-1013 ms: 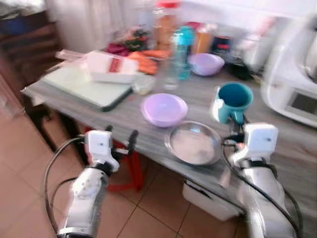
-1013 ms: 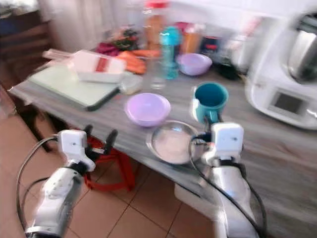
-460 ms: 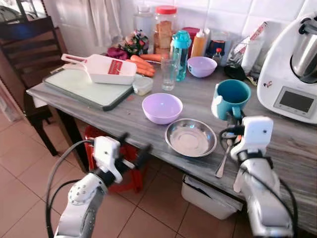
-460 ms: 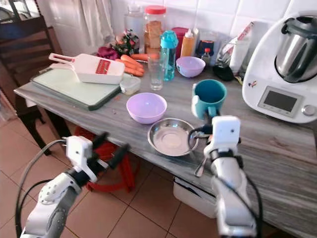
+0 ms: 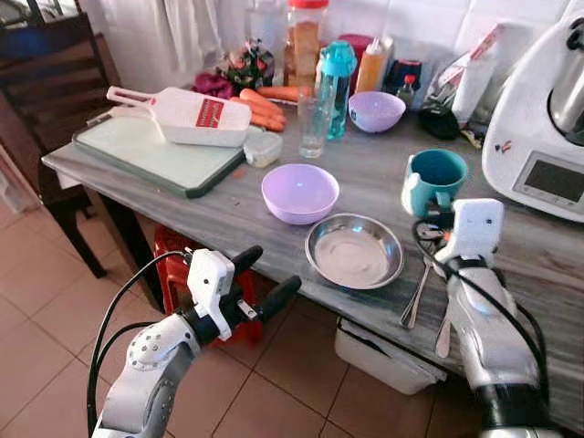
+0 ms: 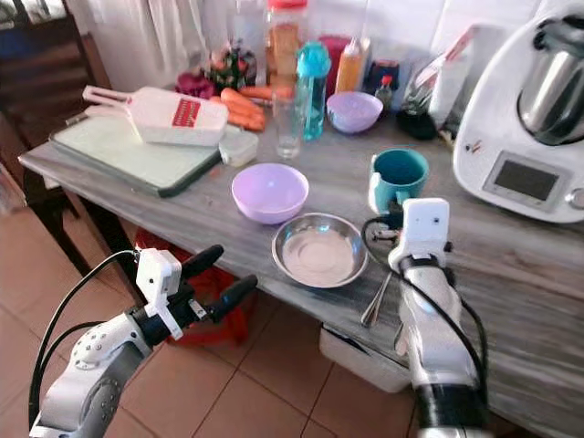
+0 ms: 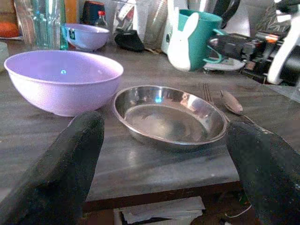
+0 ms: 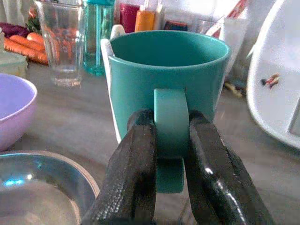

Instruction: Setting the table

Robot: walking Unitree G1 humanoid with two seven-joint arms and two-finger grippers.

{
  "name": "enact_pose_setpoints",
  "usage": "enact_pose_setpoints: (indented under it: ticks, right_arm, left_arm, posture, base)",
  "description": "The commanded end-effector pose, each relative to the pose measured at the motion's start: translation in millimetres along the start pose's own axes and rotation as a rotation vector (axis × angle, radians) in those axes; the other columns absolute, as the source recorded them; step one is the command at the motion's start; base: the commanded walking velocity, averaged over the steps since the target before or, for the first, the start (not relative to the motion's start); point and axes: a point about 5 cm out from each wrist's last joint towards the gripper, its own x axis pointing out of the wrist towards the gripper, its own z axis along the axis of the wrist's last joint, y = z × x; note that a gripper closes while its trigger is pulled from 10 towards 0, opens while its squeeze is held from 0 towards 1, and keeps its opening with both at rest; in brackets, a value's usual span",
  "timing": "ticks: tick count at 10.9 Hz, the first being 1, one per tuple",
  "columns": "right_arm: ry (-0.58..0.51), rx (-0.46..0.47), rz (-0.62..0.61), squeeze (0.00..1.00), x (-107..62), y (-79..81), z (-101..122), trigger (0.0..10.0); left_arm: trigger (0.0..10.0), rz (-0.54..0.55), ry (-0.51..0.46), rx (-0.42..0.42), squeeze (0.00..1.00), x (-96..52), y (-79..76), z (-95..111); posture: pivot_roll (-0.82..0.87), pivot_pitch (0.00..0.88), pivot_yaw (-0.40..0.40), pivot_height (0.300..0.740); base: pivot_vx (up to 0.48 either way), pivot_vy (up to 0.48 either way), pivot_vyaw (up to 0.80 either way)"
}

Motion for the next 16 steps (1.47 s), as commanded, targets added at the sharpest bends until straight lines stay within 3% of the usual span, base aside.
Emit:
enact_pose_setpoints:
  ticks: [1, 4, 7, 16]
  right_arm:
    - [-0.034, 0.015, 0.0, 0.0, 5.2, -2.8, 7.4, 10.0]
    - [-0.027, 0.01, 0.069, 0.0, 18.8, 9.4, 6.1, 10.0]
    - [0.011, 0.016, 0.056, 0.0, 23.9, 10.6, -6.1, 10.0]
    - [0.048, 0.087, 0.05, 0.0, 32.5, 9.7, -20.9, 10.0]
  left_arm:
    - [10.0, -0.009, -0.003, 0.011, 0.0, -1.0, -2.1, 3.6]
    - [10.0, -0.014, 0.027, 0.017, 0.0, -11.0, -4.6, 2.7]
    - [10.0, -0.037, 0.048, 0.016, 0.0, -15.2, -6.3, 5.4]
    - [10.0, -0.042, 0.05, 0.021, 0.0, -6.8, -8.3, 5.6]
  posture:
    - [0.03, 0.029, -0.031, 0.74]
    - [0.06, 0.055, -0.03, 0.74]
    - [0.07, 0.074, -0.023, 0.74]
    - [0.08, 0.041, -0.018, 0.74]
  base:
    - [0.0, 0.0, 0.0]
    - [0.0, 0.0, 0.0]
    - [0.0, 0.0, 0.0]
    - [0.0, 0.0, 0.0]
